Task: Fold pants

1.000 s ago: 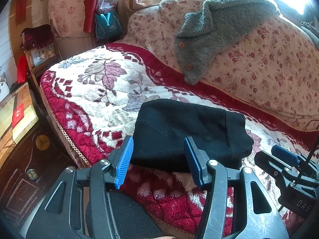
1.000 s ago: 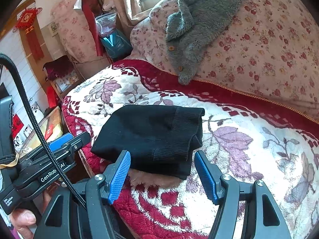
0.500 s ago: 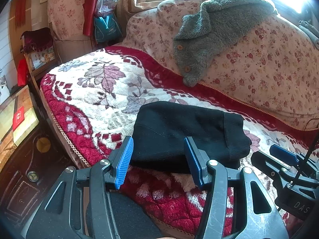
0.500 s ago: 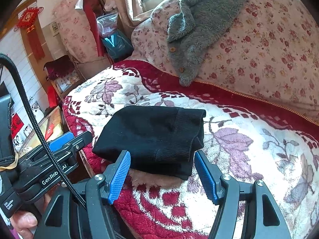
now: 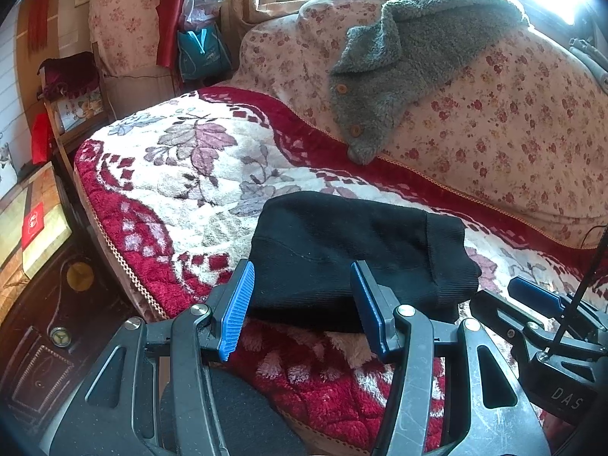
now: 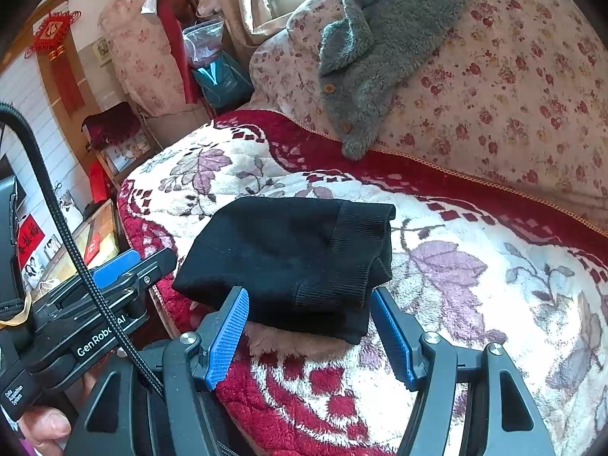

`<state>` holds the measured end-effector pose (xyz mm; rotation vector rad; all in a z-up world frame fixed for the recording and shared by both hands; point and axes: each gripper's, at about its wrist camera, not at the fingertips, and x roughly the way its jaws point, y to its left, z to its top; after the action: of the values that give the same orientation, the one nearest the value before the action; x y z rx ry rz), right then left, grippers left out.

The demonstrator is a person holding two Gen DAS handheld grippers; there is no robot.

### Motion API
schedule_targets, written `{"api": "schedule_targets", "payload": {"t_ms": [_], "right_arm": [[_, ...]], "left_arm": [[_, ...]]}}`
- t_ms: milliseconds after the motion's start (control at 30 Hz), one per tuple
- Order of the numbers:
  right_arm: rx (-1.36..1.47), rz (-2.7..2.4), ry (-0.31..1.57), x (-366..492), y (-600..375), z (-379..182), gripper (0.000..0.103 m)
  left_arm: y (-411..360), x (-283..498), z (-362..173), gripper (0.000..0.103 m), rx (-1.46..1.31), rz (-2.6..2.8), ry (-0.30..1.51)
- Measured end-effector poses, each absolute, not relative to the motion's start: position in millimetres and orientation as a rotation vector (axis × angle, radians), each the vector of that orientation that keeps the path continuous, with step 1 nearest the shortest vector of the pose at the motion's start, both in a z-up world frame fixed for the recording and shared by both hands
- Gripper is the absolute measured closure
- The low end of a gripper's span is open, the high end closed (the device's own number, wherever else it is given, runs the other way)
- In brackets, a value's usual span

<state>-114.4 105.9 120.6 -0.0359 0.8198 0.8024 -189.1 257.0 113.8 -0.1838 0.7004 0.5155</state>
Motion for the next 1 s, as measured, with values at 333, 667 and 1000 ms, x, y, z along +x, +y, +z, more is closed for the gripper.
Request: {"api": "schedule_targets", "payload": {"t_ms": [333, 667, 1000], "right_arm": [[-0.048, 0.807, 0.823, -108.6, 113.6, 117.9, 0.038], [-0.052, 0.809, 0.833, -105.2, 118.7, 114.3, 0.038], [-0.058, 0.808, 0.842, -101.5, 122.9, 110.6, 0.038]], "left_arm": [[266.0, -184.1, 106.8, 0.05, -0.196, 0.521, 0.705], [271.6, -182.8, 101.3, 0.05, -0.206, 0.528, 0.708], [270.7, -181.1, 100.8, 0.05, -0.196, 0.531, 0.686]]}}
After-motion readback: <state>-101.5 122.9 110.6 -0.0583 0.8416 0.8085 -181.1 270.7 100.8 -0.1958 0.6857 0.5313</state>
